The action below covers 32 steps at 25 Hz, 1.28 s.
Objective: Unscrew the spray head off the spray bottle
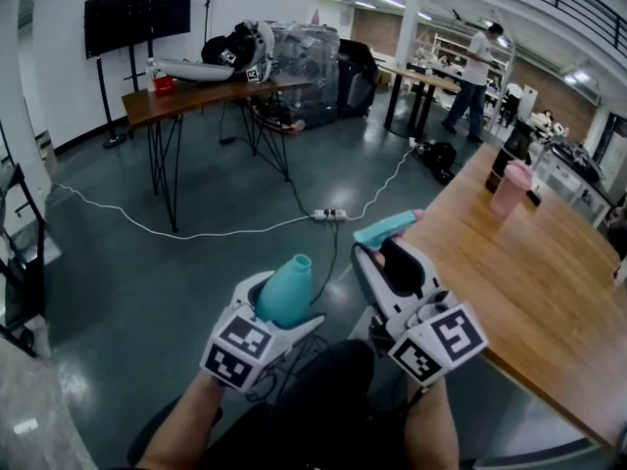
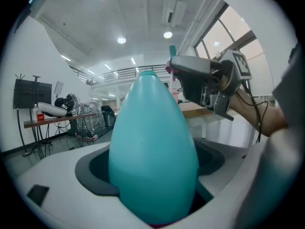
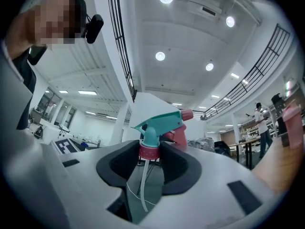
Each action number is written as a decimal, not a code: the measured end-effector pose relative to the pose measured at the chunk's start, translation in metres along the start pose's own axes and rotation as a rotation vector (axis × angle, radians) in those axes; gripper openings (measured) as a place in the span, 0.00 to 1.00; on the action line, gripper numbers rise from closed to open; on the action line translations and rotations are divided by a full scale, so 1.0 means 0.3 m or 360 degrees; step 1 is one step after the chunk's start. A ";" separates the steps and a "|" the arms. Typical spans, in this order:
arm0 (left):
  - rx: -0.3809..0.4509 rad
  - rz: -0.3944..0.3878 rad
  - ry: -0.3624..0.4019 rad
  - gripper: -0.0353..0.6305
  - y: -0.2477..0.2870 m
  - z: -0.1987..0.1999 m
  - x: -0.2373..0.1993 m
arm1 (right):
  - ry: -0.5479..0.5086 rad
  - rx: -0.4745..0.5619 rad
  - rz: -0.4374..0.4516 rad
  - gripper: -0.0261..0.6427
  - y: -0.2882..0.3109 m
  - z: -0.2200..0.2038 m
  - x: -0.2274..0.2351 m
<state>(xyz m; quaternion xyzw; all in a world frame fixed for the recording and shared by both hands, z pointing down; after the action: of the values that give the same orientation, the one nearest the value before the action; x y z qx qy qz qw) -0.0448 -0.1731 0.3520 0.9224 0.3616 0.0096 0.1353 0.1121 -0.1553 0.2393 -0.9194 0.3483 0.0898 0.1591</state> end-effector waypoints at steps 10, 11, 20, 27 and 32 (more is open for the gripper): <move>0.0122 0.0021 -0.0008 0.73 -0.014 0.055 0.003 | -0.0014 -0.0114 -0.0102 0.25 0.006 -0.085 -0.012; 0.0126 0.0020 -0.0005 0.73 -0.014 0.058 0.004 | -0.0009 -0.0117 -0.0106 0.25 0.006 -0.090 -0.014; 0.0123 -0.0009 0.0011 0.73 -0.010 0.068 0.018 | 0.0014 -0.0143 -0.0131 0.24 -0.002 -0.121 -0.021; 0.0127 -0.0016 0.0014 0.73 -0.010 0.070 0.020 | 0.0020 -0.0150 -0.0135 0.24 -0.005 -0.130 -0.023; 0.0124 -0.0017 0.0015 0.73 -0.010 0.071 0.022 | 0.0025 -0.0152 -0.0136 0.24 -0.007 -0.130 -0.021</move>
<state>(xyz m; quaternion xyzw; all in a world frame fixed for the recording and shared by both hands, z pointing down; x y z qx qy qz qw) -0.0393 -0.1718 0.3301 0.9250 0.3673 -0.0009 0.0976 0.1109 -0.1639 0.2780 -0.9407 0.3053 0.0922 0.1160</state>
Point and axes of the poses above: the fingertips, and each gripper's own axes: y forward along the fingers, x to its right, z out of its top, the point moved 7 cm from there along -y, backward along the fingers, and after that the axes turned 11 degrees about -y, right-handed, at the moved point
